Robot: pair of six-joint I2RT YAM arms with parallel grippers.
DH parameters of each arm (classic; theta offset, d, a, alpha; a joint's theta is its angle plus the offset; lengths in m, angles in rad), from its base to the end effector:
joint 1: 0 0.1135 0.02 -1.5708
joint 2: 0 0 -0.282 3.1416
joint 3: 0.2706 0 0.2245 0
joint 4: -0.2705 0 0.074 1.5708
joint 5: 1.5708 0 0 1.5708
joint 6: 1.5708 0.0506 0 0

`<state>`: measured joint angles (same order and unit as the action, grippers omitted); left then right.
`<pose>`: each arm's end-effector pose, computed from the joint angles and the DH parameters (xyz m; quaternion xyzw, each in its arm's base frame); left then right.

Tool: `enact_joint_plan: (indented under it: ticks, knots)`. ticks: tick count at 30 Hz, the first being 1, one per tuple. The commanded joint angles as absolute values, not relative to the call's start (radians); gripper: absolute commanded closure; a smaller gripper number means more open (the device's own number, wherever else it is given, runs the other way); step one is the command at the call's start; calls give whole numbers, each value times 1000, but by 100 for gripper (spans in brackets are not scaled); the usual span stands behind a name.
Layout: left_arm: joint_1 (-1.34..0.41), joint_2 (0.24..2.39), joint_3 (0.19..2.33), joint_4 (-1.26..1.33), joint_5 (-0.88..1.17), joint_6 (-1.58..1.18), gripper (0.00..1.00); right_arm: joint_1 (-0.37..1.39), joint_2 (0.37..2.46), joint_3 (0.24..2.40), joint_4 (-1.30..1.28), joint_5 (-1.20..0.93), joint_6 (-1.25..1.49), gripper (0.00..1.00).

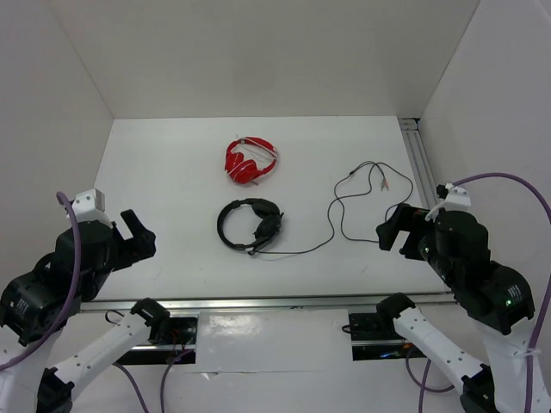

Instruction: Wrap the headphones

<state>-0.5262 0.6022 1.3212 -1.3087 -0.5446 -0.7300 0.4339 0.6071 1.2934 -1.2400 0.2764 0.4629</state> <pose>0.0204 0.0185 0.3957 -0.2125 0.8323 -0.0747 0.5066 0.0258 -0.0033 0.3934 0.0796 0.8640 0.1007 0.4868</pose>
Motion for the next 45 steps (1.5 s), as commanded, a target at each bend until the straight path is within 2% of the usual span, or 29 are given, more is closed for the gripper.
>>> enact_joint_plan:
  ticks: [1, 7, 11, 14, 19, 26, 29, 40, 45]
  knots:
    - [-551, 595, 1322, -1273, -548, -713, 0, 437, 591, 1287, -1235, 301, 466, 0]
    - [-560, 586, 1278, -1214, -482, -687, 0, 437, 581, 1278, -1200, 252, 457, 0]
    - [-560, 618, 1162, -1015, -258, -689, 0, 437, 572, 1206, -1129, 175, 457, 0]
    - [-560, 698, 1031, -902, -189, -724, 0, 437, 563, 1149, -1065, 117, 466, 0]
    - [-560, 869, 873, -688, -255, -787, 0, 437, 554, 1053, -983, 52, 466, 0]
    - [-531, 1170, 831, -428, -273, -761, 0, 437, 496, 970, -948, -35, 475, 0]
    - [-483, 1299, 865, -414, -298, -752, 1, 428, 476, 959, -948, -44, 476, 0]
    - [-413, 1540, 824, -265, -255, -772, 11, 428, 428, 950, -950, -106, 446, 0]
    - [-413, 1584, 815, -247, -264, -772, 28, 428, 428, 959, -950, -106, 437, 0]
